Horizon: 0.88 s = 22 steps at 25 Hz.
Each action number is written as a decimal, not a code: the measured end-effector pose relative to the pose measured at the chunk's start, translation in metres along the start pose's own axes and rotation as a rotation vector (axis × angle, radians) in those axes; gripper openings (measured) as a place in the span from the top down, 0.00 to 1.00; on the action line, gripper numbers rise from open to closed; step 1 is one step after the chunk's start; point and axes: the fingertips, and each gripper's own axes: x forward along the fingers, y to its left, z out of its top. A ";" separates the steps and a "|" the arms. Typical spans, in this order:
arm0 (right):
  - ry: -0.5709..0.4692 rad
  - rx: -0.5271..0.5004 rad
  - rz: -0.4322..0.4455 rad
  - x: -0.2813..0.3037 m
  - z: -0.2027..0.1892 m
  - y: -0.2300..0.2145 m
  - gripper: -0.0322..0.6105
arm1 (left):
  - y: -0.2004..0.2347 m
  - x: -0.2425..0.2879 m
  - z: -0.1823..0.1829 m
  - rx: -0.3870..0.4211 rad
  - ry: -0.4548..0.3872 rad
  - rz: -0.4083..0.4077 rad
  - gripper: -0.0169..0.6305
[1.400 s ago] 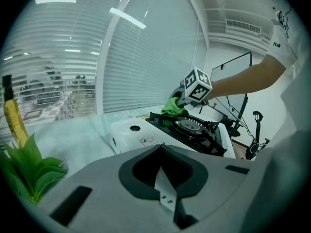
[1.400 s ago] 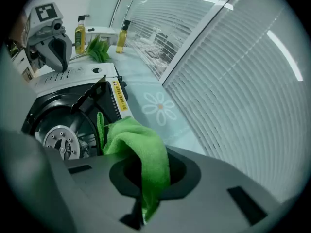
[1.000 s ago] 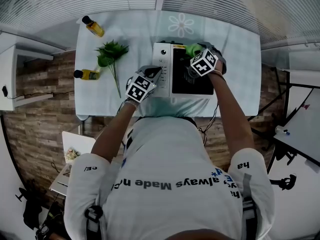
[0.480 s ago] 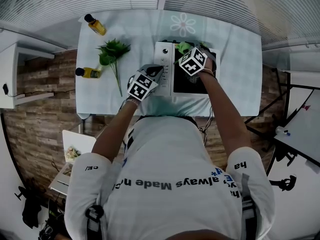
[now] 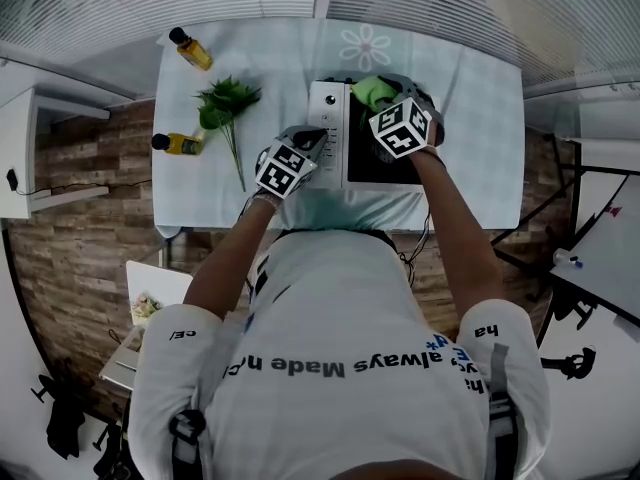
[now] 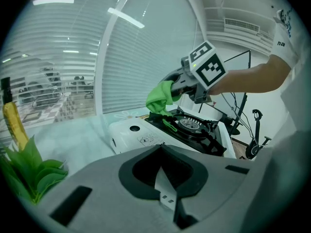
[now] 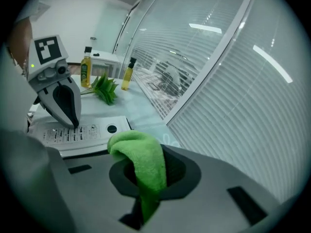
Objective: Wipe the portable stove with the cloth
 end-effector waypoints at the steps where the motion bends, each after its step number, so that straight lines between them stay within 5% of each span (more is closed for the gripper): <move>1: -0.017 -0.009 -0.010 -0.006 0.006 -0.001 0.91 | 0.000 0.000 0.000 0.002 0.001 -0.001 0.95; 6: -0.084 -0.043 0.029 -0.020 0.030 0.028 0.91 | 0.000 -0.001 -0.001 0.007 0.003 -0.004 0.95; 11: 0.016 -0.159 0.175 0.010 0.005 0.098 0.91 | 0.001 0.001 -0.001 0.001 0.001 -0.004 0.95; 14: 0.038 -0.093 0.199 0.013 -0.005 0.104 0.91 | 0.001 0.001 -0.001 0.010 0.007 -0.008 0.95; 22: 0.140 0.046 0.436 -0.020 -0.020 0.135 0.91 | 0.001 0.001 -0.001 0.016 0.010 -0.013 0.95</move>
